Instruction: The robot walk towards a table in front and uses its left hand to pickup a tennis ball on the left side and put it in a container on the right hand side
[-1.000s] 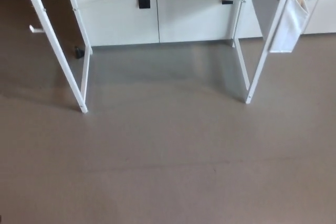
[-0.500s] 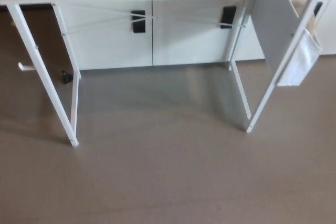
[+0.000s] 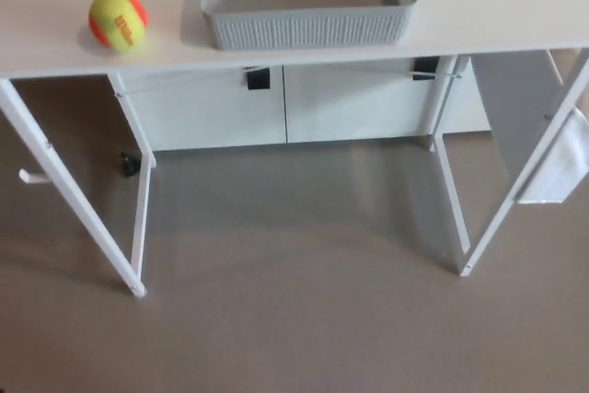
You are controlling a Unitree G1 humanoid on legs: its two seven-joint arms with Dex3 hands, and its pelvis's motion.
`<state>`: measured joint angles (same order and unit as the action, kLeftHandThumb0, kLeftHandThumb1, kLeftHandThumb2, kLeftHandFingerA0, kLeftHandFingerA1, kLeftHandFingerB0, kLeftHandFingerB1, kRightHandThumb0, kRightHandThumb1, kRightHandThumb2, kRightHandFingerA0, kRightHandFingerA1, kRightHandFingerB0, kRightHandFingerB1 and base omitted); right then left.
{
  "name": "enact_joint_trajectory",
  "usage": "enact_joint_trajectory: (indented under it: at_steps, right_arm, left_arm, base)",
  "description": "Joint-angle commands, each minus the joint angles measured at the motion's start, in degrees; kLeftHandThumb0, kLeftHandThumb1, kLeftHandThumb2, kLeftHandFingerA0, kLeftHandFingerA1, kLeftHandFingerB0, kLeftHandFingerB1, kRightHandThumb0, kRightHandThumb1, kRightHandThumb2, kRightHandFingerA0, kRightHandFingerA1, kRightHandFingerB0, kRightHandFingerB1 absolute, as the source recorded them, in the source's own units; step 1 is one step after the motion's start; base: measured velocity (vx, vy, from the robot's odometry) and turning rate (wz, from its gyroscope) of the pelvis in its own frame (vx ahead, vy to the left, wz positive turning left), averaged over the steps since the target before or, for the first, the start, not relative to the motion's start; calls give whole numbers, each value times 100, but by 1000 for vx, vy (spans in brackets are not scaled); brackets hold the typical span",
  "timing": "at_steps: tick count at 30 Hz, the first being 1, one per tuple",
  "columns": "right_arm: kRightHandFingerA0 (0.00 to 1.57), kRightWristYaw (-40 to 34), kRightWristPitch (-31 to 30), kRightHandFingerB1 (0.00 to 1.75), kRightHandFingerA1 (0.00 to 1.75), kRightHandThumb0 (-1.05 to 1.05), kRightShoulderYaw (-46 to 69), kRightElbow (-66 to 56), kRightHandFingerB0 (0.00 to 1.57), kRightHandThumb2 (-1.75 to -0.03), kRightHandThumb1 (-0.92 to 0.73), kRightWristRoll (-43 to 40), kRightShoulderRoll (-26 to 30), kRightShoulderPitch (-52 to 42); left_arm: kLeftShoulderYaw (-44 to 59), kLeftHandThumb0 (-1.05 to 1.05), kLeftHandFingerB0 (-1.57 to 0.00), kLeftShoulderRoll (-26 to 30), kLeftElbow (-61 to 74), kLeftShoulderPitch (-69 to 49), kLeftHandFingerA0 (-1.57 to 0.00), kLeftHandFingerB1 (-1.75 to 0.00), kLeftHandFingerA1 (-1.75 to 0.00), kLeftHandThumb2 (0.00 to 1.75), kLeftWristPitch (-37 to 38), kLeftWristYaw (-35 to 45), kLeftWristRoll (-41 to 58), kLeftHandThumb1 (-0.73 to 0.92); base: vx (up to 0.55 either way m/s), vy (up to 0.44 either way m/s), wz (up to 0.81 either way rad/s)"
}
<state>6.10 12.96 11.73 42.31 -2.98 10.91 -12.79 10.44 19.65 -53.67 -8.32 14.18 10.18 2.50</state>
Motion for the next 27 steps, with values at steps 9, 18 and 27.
enact_joint_trajectory:
  at_steps: [9, 18, 27]
  right_arm:
    - [34, -18, 142, 46, 58, -30, 25, 168, 7, -87, -42, -33, 14, -47]
    - [31, 3, 242, 46, 57, -30, 34, 165, 8, -87, -42, -48, -20, -77]
    - [34, -79, 180, 46, 58, -29, 39, 220, 8, -87, -42, -14, -42, -37]
  left_arm:
    - [-33, -25, -23, 86, -3, -24, -37, -31, -40, 60, 15, -81, -47, 68]
    - [-72, -27, -24, 138, -78, 35, -37, -31, -39, 60, 18, -84, -87, 69]
    - [-73, -26, -23, 142, -30, 12, -40, -31, -40, 61, 57, -53, -68, 70]
  base:
    - [153, 170, -10]
    - [79, 105, 6]
    - [58, -45, -1]
